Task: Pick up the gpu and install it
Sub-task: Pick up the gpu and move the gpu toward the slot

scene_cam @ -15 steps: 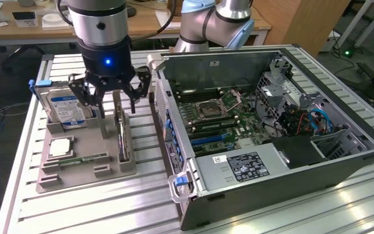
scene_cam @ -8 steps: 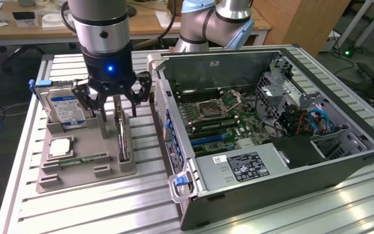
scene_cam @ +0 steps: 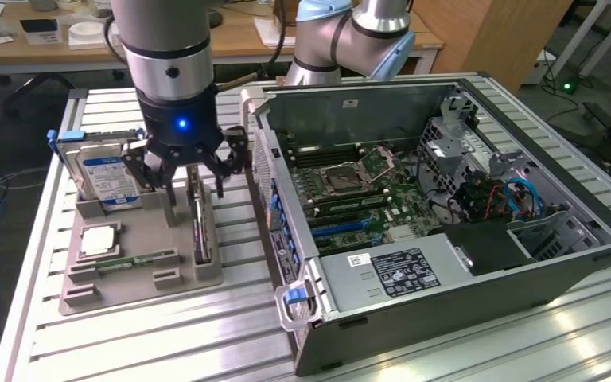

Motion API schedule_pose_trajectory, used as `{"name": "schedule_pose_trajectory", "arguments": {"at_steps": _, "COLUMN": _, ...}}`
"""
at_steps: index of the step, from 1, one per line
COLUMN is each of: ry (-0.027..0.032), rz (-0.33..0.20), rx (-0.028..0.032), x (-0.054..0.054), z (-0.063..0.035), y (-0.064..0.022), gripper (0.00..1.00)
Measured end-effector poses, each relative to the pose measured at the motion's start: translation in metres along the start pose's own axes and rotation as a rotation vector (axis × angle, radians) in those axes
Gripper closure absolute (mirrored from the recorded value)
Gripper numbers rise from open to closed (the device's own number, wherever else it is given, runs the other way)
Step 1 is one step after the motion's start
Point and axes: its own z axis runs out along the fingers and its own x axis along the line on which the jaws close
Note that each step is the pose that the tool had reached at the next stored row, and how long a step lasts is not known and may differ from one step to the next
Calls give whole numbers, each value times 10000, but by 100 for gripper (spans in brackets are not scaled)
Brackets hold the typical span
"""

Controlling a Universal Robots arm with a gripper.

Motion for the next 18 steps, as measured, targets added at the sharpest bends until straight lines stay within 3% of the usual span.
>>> {"name": "schedule_pose_trajectory", "arguments": {"at_steps": 8, "ry": -33, "rz": 0, "rx": 3, "x": 2, "z": 145, "y": -4, "gripper": 34}}
{"name": "schedule_pose_trajectory", "arguments": {"at_steps": 12, "ry": -52, "rz": 2, "rx": 35, "x": 7, "z": 217, "y": 0, "gripper": 34}}
{"name": "schedule_pose_trajectory", "arguments": {"at_steps": 18, "ry": -55, "rz": -1, "rx": 51, "x": 17, "z": 329, "y": 68, "gripper": 34}}
